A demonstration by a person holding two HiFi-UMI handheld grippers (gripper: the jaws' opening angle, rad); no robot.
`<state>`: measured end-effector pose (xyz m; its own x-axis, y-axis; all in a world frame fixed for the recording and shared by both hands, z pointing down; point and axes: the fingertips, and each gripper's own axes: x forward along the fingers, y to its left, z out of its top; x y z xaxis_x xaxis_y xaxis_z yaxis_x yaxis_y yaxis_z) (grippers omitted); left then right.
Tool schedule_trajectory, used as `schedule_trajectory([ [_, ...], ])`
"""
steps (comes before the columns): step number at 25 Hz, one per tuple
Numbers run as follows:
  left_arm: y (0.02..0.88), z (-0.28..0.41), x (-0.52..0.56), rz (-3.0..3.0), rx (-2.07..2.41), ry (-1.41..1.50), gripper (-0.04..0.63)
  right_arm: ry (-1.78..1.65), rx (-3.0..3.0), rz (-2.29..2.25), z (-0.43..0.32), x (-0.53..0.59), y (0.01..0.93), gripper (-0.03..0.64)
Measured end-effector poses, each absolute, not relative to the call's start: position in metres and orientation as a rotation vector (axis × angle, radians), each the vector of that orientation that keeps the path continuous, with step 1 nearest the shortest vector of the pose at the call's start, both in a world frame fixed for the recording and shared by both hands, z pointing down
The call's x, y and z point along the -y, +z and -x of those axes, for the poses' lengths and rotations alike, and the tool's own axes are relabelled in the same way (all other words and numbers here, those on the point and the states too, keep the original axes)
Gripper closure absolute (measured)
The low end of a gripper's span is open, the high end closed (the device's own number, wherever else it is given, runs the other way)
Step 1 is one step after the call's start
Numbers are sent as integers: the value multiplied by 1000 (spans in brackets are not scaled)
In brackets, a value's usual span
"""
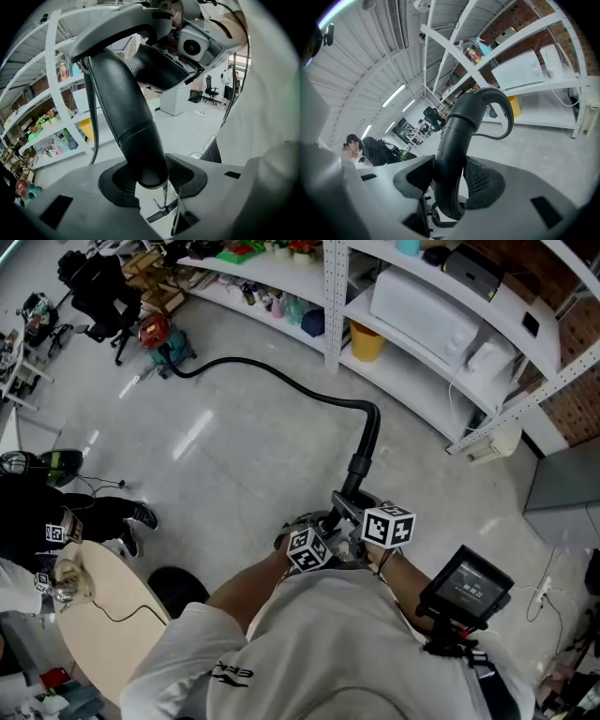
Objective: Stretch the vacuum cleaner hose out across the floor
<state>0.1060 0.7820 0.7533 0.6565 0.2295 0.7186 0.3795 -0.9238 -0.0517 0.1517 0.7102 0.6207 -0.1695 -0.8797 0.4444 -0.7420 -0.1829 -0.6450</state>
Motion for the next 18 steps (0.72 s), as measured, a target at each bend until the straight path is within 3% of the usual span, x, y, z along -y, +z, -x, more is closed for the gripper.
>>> schedule_trajectory([
  [18, 748, -2, -771, 2672, 481, -1133, 434, -1340, -1960, 1875, -45, -699, 615, 430],
])
